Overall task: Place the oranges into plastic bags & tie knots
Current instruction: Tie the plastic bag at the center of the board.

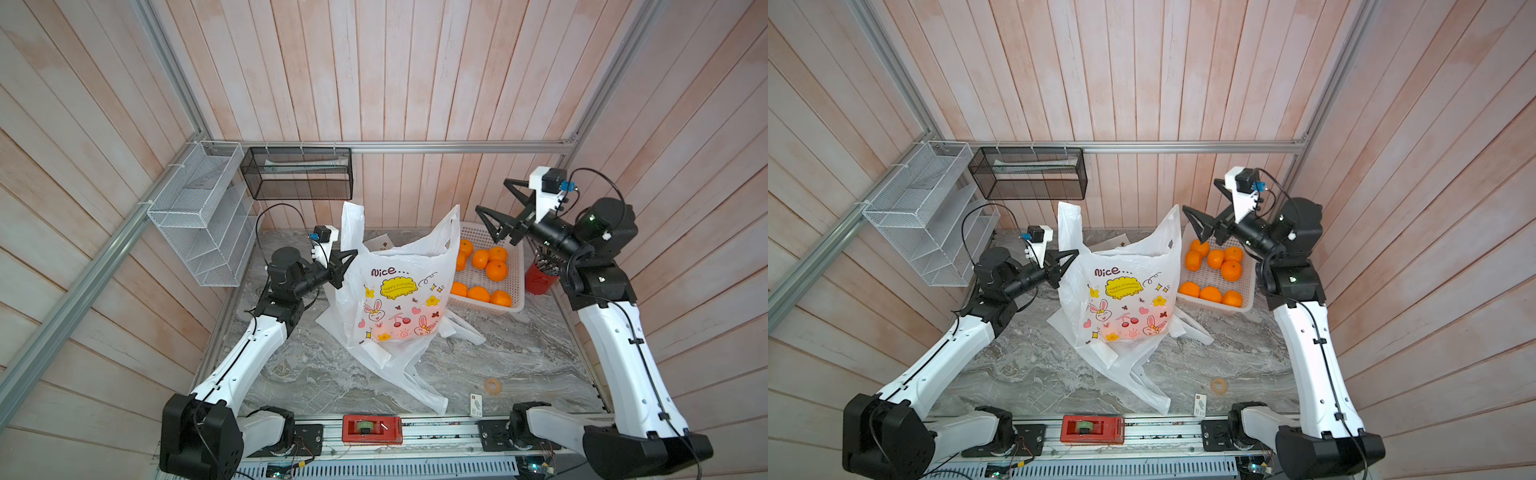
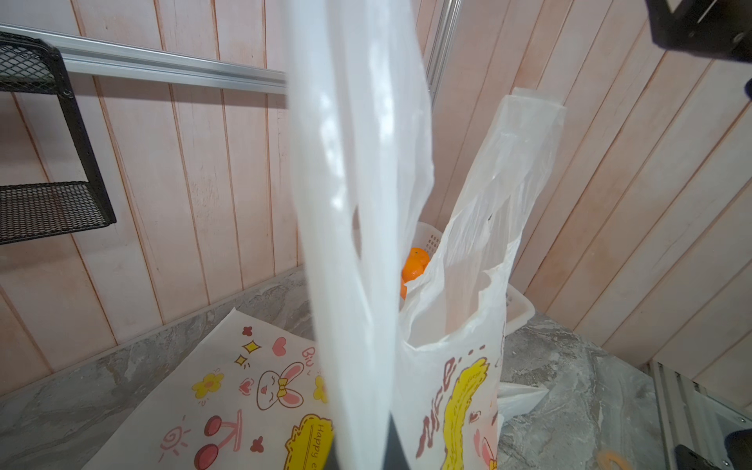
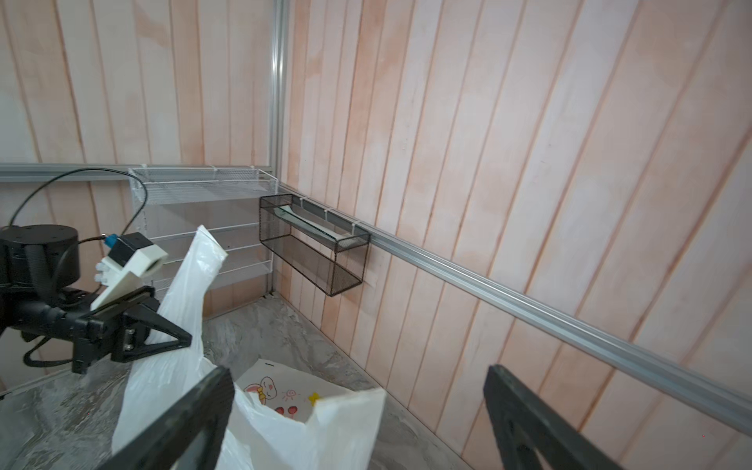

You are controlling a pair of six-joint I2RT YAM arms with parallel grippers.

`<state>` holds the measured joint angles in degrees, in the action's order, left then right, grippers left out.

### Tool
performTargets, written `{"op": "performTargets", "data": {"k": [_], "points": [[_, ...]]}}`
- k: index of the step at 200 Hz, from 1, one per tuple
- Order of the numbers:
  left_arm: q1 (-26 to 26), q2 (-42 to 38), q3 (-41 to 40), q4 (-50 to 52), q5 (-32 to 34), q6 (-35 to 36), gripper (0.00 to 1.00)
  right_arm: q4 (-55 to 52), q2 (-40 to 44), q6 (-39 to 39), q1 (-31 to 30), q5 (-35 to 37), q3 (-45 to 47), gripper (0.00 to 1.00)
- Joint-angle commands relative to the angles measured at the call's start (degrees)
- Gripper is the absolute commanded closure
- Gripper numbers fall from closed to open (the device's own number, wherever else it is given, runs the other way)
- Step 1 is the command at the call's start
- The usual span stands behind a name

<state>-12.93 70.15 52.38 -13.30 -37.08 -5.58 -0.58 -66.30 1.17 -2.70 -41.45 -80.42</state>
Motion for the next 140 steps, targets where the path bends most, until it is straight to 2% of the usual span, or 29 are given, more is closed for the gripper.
{"op": "performTargets", "data": {"k": [1,24,59,78,108,140], "points": [[0.6,-0.8,-1.3,-1.9,-2.7,0.8,1.0,10.9,2.6,-5.3,5.4,-5.6,10.5,0.02],[1.0,-1.0,-2.1,-2.5,-2.9,0.8,1.0,19.3,4.1,-6.3,8.9,-10.3,21.5,0.02],[1.1,-0.8,-2.3,-2.4,-4.5,0.8,1.0,33.6,1.8,-5.4,9.0,-16.4,33.0,0.02],[1.1,-0.6,-2.4,-2.3,-4.5,2.3,1.0,34.4,-1.2,-3.3,8.0,-19.0,33.1,0.02],[1.1,-0.5,-2.9,-2.6,-4.5,3.4,1.0,30.6,-6.1,4.7,4.2,-17.9,30.5,0.02],[1.2,-0.3,-3.2,-3.0,-4.5,4.3,1.0,35.6,-11.9,3.6,2.6,-19.9,28.0,0.08]]}}
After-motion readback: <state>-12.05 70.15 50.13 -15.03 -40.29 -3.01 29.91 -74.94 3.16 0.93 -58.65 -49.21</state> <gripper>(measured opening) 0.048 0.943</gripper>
